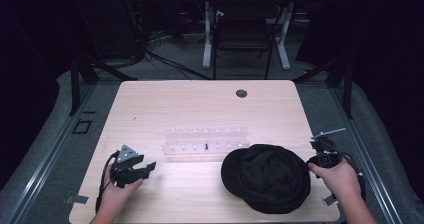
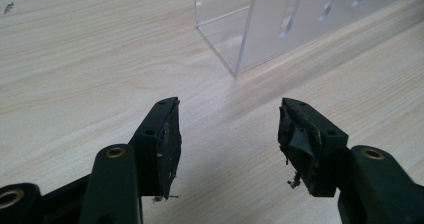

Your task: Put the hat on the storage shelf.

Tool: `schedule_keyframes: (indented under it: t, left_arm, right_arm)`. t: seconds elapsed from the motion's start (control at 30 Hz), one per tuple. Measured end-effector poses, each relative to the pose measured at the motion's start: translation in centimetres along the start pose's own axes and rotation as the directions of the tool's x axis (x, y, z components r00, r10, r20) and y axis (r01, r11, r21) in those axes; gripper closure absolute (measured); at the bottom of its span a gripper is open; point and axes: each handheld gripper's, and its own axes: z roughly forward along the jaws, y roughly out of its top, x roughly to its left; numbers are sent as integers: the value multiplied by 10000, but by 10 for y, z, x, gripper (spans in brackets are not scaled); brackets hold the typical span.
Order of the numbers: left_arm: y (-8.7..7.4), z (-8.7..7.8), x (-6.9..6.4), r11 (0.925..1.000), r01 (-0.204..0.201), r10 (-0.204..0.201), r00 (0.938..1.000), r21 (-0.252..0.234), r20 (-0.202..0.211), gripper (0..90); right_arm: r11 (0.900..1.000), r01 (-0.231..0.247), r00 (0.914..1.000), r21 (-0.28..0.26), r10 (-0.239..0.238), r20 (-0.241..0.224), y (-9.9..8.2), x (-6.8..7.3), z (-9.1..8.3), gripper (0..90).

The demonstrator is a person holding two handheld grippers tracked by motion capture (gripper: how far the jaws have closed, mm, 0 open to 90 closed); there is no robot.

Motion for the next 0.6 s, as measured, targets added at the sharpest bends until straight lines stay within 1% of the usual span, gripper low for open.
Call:
schedule_keyframes:
  t: [0.03,0.07,0.1,0.13,0.17,0.2,0.23,0.27,0.3,0.33,0.4,0.43,0.53,0.57,0.6]
  left_arm:
    - [0,0,0,10000,5,-5,10000,5,-7,425]
    - [0,0,0,10000,5,-5,10000,5,-7,425]
    - [0,0,0,10000,21,-21,10000,12,3,425]
    - [0,0,0,10000,21,-21,10000,12,3,425]
    - [0,0,0,10000,14,-14,10000,18,2,425]
    - [0,0,0,10000,18,-18,10000,16,1,425]
    - [0,0,-1,10000,16,-16,10000,8,-2,425]
    - [-1,1,-1,10000,30,-30,10000,-57,5,425]
    - [-1,1,-1,10000,26,-26,10000,-60,2,425]
    - [-1,1,-1,10000,17,-16,10000,-62,5,425]
    - [-1,1,-1,10000,14,-14,10000,-65,4,425]
    - [-1,1,-1,10000,26,-26,10000,-63,2,425]
    - [-1,1,-1,10000,16,-16,10000,-53,-6,425]
    - [-1,1,-1,10000,21,-21,10000,-64,-6,425]
    - [-1,1,-1,10000,17,-17,10000,-61,-9,425]
  right_arm:
    - [9999,-167,9999,-42,167,-2,2,0,1,861]
    - [9999,0,10000,127,0,-19,3,-1,1,859]
    - [9999,-63,9999,131,65,-142,3,-1,1,856]
    - [9999,-63,9999,131,65,-142,3,-1,1,856]
    - [9996,-9,9999,264,13,-149,4,-1,1,853]
    - [9976,231,9991,652,-253,341,6,-1,-2,840]
    - [9976,231,9991,652,-253,341,6,-1,-2,840]
    - [9985,-98,10000,540,98,11,6,1,1,833]
    - [9979,-121,9999,643,121,8,7,1,1,829]
    - [9961,-78,9999,877,72,71,7,1,1,827]
    - [9941,-46,10000,1080,42,41,8,0,2,818]
    - [9930,-188,9998,1162,194,-36,9,0,2,814]
    - [9922,-278,9995,1216,292,-97,8,-1,4,805]
    - [9891,-294,9994,1443,313,-110,9,-2,3,798]
    - [9913,-414,9990,1250,432,-119,8,-2,4,798]
